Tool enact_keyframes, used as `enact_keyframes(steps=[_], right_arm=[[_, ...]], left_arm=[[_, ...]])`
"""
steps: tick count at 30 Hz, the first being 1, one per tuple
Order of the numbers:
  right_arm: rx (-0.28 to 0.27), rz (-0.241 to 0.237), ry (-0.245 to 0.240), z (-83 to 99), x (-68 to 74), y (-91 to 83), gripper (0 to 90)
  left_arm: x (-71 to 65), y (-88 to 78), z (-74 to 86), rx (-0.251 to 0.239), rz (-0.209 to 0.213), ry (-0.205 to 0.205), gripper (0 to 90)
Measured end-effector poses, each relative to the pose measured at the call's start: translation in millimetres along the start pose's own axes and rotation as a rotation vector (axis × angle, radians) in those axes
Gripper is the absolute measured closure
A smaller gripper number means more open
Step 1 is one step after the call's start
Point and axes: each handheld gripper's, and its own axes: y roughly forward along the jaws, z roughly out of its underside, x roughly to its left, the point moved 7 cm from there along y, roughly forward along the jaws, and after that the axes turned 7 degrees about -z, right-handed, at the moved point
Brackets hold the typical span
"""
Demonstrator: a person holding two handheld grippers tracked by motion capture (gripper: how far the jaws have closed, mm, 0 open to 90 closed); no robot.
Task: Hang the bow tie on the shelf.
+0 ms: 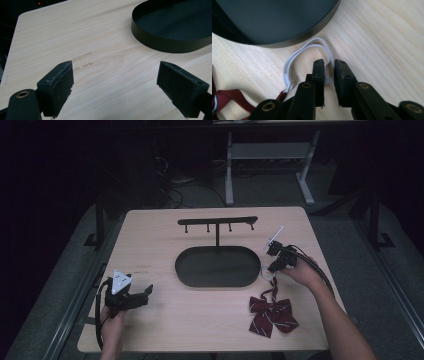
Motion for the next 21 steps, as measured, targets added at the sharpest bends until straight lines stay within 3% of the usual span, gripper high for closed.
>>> enact_keyframes(steps=[12, 21], right_arm=[[0.023, 0.004, -0.012, 4.0, 1.3, -0.9, 86.8], [-0.042, -0.017, -0.054, 4.3, 12.4, -26.7, 87.1]], left_arm=[[0.0, -0.1, 0.0, -0.002, 0.0, -0.004, 13.5], [-0.3, -0.2, 0.4, 0.004, 0.001, 0.004, 13.6]])
